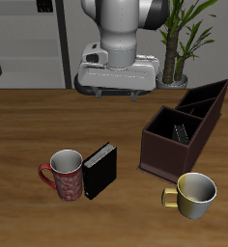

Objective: Place the yellow book into the left desk caddy's right compartment and place the red mug into the left desk caddy's left compartment

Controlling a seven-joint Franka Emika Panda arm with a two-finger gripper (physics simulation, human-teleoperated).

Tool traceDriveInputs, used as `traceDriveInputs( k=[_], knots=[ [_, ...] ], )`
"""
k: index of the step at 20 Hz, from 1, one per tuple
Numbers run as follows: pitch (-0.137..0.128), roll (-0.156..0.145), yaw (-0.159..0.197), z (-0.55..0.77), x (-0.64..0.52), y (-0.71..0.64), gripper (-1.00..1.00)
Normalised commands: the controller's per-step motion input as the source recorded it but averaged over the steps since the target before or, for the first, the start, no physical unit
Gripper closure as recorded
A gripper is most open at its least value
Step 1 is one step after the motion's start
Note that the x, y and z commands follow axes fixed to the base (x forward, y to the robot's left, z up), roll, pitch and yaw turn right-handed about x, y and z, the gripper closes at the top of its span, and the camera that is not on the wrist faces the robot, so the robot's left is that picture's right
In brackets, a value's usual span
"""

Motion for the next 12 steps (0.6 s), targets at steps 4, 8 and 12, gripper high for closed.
traceDriveInputs(
  k=[4,8,12],
  knots=[
    [0.001,-0.003,-0.032,0.06,0.08,-0.33,-1.00],
    [-0.013,-0.027,0.000,0.12,0.13,-0.44,-1.00],
    [-0.012,-0.019,0.088,0.02,0.16,-0.31,-1.00]
  ],
)
